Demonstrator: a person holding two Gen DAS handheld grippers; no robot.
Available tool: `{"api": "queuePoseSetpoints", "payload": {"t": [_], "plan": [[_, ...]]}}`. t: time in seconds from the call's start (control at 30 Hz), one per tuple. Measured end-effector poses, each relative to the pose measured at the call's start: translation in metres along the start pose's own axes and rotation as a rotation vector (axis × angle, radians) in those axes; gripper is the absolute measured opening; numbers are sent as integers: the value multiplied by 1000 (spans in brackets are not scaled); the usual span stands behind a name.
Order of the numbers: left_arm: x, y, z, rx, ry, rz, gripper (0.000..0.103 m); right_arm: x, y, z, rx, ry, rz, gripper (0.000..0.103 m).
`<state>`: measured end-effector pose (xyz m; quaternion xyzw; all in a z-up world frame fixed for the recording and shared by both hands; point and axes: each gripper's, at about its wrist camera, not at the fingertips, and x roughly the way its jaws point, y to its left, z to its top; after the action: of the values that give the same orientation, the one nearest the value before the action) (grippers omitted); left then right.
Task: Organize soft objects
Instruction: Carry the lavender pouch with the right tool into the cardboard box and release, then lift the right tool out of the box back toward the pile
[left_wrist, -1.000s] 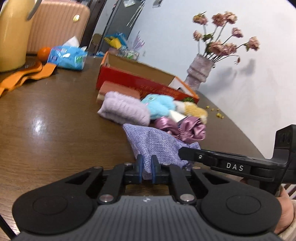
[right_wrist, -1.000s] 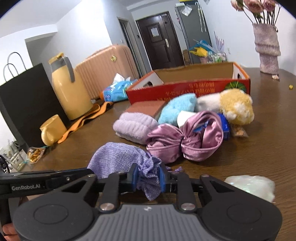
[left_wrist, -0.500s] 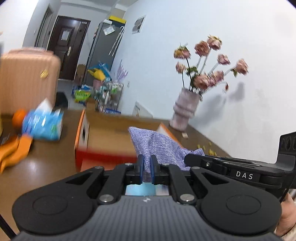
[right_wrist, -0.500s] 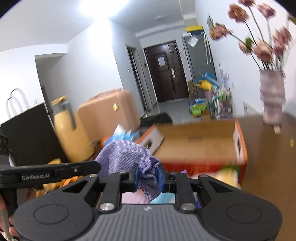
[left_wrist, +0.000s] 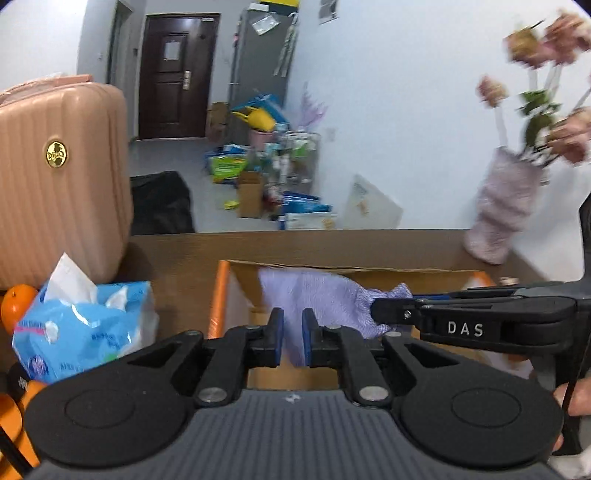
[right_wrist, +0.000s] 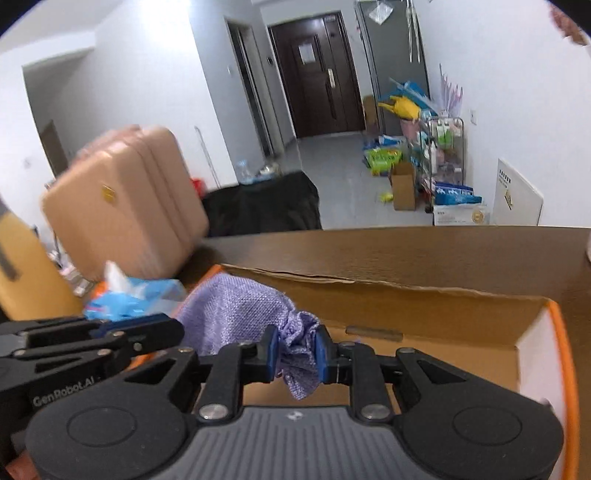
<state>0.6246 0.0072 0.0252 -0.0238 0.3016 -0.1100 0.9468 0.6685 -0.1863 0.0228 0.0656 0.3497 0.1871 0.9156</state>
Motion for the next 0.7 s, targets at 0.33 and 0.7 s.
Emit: {"api": "queuePoseSetpoints", "payload": {"t": [0.33,0.7], "plan": [[34,-11,-9,103,56,-5,68,34,-31,-4,164,6,67,58],[-10,-20,-27,88,101,-26,72,-28,-20,2,30,-75,-40,64]]}}
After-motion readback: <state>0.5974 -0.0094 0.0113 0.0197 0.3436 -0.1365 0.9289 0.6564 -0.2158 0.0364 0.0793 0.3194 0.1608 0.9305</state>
